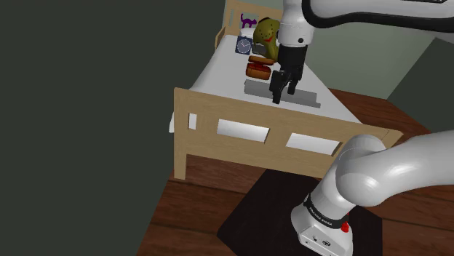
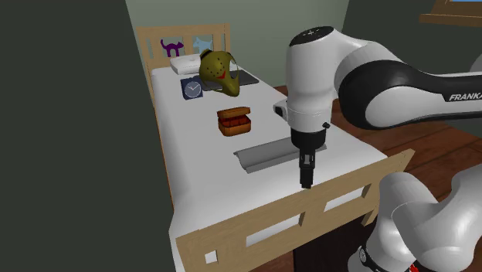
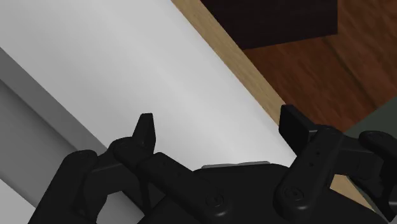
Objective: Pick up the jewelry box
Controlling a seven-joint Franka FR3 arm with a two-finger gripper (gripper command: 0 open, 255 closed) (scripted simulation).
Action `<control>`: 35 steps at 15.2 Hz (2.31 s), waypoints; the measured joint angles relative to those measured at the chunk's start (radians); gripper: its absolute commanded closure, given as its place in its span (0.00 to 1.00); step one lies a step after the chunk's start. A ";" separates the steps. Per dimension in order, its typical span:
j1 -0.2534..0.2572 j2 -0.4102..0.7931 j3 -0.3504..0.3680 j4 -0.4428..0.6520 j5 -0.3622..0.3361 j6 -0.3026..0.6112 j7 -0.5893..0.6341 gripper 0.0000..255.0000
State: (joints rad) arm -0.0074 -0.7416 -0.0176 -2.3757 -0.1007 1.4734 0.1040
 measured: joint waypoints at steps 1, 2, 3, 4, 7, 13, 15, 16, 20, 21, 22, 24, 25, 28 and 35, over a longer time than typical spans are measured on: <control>0.000 0.000 0.000 0.000 0.000 0.000 0.000 0.00; -0.001 0.003 -0.002 -0.005 -0.016 0.014 -0.011 0.00; -0.003 0.009 -0.005 -0.014 -0.042 0.038 -0.027 0.00; -0.005 0.016 -0.007 -0.019 -0.072 0.063 -0.045 0.00; -0.017 0.039 -0.024 -0.031 -0.176 0.144 -0.110 0.00; -0.046 0.105 -0.055 -0.044 -0.384 0.340 -0.208 0.00; -0.057 0.128 -0.065 -0.051 -0.453 0.412 -0.228 0.00; -0.065 0.152 -0.073 -0.045 -0.489 0.454 -0.238 0.00; -0.093 0.215 -0.095 -0.021 -0.630 0.594 -0.271 0.00; -0.099 0.237 -0.096 -0.012 -0.664 0.628 -0.270 0.00; -0.107 0.251 -0.103 -0.005 -0.701 0.663 -0.277 0.00; -0.126 0.300 -0.119 0.029 -0.775 0.739 -0.286 0.00; -0.132 0.318 -0.120 0.041 -0.811 0.770 -0.283 0.00; -0.152 0.387 -0.123 0.092 -0.923 0.865 -0.265 0.00; -0.181 0.457 -0.128 0.133 -1.071 0.973 -0.213 0.00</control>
State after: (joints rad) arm -0.1884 -0.2849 -0.1457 -2.2431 -1.1716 2.4460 -0.1094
